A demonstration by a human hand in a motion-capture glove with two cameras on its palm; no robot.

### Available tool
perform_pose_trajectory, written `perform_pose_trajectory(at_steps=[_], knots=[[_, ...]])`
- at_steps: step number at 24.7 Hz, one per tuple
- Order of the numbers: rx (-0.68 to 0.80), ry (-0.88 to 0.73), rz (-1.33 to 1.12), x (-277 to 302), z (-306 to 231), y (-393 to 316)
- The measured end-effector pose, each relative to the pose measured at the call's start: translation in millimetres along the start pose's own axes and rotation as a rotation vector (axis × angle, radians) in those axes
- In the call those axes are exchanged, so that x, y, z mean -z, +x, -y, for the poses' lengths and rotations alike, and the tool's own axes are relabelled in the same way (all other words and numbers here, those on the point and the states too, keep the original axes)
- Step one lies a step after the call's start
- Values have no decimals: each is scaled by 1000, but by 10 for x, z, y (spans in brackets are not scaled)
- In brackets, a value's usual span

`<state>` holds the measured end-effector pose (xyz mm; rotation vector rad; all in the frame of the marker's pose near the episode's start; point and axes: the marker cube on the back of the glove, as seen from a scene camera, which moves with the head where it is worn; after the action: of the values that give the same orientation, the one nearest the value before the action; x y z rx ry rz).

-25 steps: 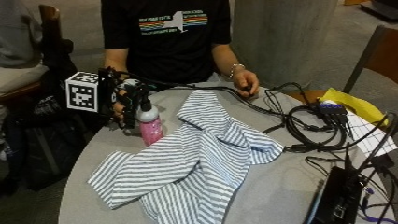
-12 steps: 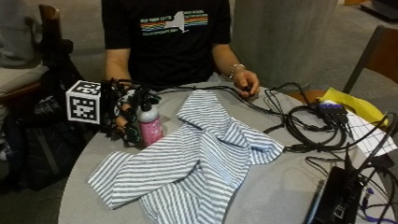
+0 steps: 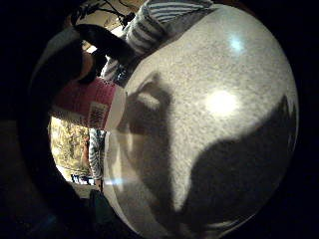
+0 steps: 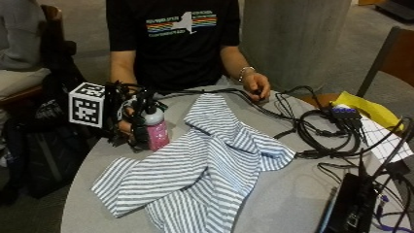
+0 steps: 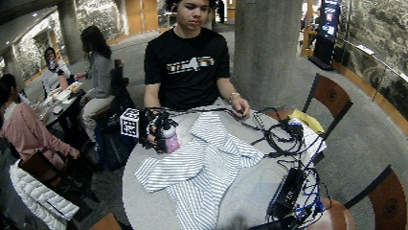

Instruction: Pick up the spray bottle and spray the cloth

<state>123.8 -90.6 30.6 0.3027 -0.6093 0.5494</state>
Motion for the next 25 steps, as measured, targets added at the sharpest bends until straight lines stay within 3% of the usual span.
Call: perform_pose_trajectory(at_steps=[11, 25], knots=[[32, 157, 75, 193, -50, 5], [24, 113, 91, 179, -70, 29]])
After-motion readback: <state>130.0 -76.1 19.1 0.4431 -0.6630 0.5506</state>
